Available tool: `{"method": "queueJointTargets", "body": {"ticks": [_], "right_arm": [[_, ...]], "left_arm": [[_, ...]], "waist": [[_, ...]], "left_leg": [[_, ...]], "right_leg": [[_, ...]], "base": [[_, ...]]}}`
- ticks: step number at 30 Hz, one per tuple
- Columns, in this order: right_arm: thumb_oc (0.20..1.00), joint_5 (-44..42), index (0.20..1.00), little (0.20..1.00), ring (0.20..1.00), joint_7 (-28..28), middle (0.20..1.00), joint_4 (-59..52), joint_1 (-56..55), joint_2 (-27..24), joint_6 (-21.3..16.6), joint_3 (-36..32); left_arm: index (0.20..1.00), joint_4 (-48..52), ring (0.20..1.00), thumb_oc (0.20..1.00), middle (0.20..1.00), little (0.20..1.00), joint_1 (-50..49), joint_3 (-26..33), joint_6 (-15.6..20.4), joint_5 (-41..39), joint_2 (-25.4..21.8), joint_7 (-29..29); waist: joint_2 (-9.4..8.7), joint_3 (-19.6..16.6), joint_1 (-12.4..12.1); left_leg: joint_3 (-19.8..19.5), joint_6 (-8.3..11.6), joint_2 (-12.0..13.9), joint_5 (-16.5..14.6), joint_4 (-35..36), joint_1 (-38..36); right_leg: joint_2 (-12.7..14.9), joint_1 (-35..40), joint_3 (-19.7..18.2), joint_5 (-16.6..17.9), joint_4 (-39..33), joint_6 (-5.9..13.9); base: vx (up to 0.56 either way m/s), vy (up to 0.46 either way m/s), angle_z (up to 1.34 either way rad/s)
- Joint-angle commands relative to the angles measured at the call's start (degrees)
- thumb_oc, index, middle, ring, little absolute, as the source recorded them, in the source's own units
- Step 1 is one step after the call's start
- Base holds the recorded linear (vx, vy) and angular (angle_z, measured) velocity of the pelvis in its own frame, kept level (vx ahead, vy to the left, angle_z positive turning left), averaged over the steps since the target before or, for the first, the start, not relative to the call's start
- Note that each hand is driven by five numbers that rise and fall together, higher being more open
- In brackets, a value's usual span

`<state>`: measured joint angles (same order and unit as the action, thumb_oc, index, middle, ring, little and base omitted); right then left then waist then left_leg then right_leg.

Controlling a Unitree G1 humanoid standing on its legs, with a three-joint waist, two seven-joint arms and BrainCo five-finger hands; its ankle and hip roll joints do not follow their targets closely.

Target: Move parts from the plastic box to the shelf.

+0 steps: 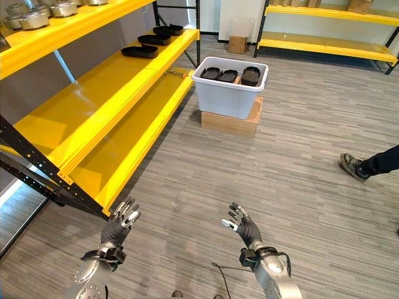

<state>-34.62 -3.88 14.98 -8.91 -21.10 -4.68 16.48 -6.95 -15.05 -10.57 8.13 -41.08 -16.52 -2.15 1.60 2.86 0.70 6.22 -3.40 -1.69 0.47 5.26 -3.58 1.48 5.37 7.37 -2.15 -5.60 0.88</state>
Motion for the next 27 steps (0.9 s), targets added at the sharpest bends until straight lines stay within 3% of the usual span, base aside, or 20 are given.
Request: {"method": "queueJointTargets", "body": {"ticks": [1,15,23,25,27], "right_arm": [[1.000,-0.8,1.000,1.000,1.000,-0.8,1.000,-1.1,1.5,0.4,-1.9,0.0],[1.000,-1.0,1.000,1.000,1.000,-0.7,1.000,-0.6,2.3,0.8,-2.0,-0.2],[1.000,-0.7,1.000,1.000,1.000,-0.9,1.000,-0.6,2.8,1.4,-1.4,0.0],[1.000,-0.2,1.000,1.000,1.000,-1.3,1.000,-0.8,2.3,1.8,-1.3,0.2],[1.000,0.0,1.000,1.000,1.000,-1.6,1.000,-0.6,1.2,2.1,-1.0,0.5]], "left_arm": [[1.000,0.6,1.000,1.000,1.000,1.000,1.5,1.7,2.8,1.4,-2.3,-1.3],[1.000,0.8,1.000,1.000,1.000,1.000,2.5,1.7,2.9,1.6,-2.6,-1.0],[1.000,2.0,1.000,1.000,1.000,1.000,3.6,1.6,3.1,2.0,-4.0,-0.4],[1.000,2.1,1.000,1.000,1.000,1.000,3.4,1.6,3.1,2.5,-4.3,-0.3],[1.000,2.2,1.000,1.000,1.000,1.000,3.2,1.5,2.9,3.4,-4.5,-0.2]], "waist": [[-2.38,-1.6,0.3],[-2.62,-1.2,0.0],[-1.74,-0.4,-0.1],[-1.16,0.7,0.5],[-0.80,1.4,1.0]], "left_leg": [[-1.6,4.56,5.3,-2.5,-0.3,-1.4],[-2.1,3.63,4.1,-3.2,-0.4,-1.3],[-3.7,0.77,1.1,-4.8,-1.3,-0.9],[-5.0,-0.89,-0.7,-5.2,-1.6,-1.2],[-6.1,-2.05,-2.1,-5.2,-1.1,-2.2]], "right_leg": [[4.4,-0.1,1.5,0.5,0.6,4.82],[5.6,0.2,2.0,1.0,0.6,5.65],[9.3,-3.6,1.7,0.4,10.3,7.80],[11.2,-8.8,-0.7,4.5,20.5,8.66],[12.5,-13.2,-2.9,9.9,28.9,8.30]], "base": [[0.00,0.000,0.00],[0.01,0.028,0.01],[0.01,0.175,0.05],[-0.01,0.264,0.06],[0.02,0.203,0.24]]}}
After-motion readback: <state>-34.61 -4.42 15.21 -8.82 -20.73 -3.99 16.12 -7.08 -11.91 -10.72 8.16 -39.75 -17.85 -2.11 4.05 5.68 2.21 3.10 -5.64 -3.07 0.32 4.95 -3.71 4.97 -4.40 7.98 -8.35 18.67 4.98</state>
